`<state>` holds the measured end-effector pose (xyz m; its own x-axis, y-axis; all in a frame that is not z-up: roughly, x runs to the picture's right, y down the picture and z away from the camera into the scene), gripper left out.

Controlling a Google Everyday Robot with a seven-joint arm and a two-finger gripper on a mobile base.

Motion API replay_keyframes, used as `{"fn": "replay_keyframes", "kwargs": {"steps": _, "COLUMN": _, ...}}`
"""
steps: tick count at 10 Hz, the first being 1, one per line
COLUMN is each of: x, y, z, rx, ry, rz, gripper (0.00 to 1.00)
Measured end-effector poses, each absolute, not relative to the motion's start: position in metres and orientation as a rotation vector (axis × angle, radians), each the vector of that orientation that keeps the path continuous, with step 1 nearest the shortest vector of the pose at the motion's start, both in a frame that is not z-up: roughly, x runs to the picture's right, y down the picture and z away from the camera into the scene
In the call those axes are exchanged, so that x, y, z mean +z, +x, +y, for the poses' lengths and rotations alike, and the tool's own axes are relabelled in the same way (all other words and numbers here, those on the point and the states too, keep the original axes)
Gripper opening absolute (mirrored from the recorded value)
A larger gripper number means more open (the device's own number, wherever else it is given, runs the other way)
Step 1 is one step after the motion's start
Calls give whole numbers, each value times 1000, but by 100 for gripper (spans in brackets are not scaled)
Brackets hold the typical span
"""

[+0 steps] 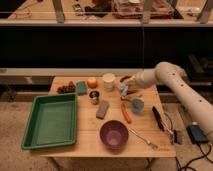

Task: Place towel in paper cup

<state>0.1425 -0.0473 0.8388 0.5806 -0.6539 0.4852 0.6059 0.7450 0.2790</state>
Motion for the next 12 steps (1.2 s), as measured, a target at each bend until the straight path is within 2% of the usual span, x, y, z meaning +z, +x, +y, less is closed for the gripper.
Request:
{"fn": "replay_keyframes", "kwargs": {"steps": 3, "x": 867, "y": 113, "z": -100, "rx": -738, "ry": 149, "rz": -603, "gripper": 0}}
{"fn": "replay_keyframes", "kwargs": {"steps": 5, "x": 885, "y": 108, "z": -120, "rx": -677, "ry": 172, "rz": -623, "gripper": 0}}
{"fn": "replay_keyframes", "kwargs": {"steps": 12, "x": 906, "y": 72, "z": -129, "rx": -720, "ry": 178, "rz": -602, "gripper": 0}}
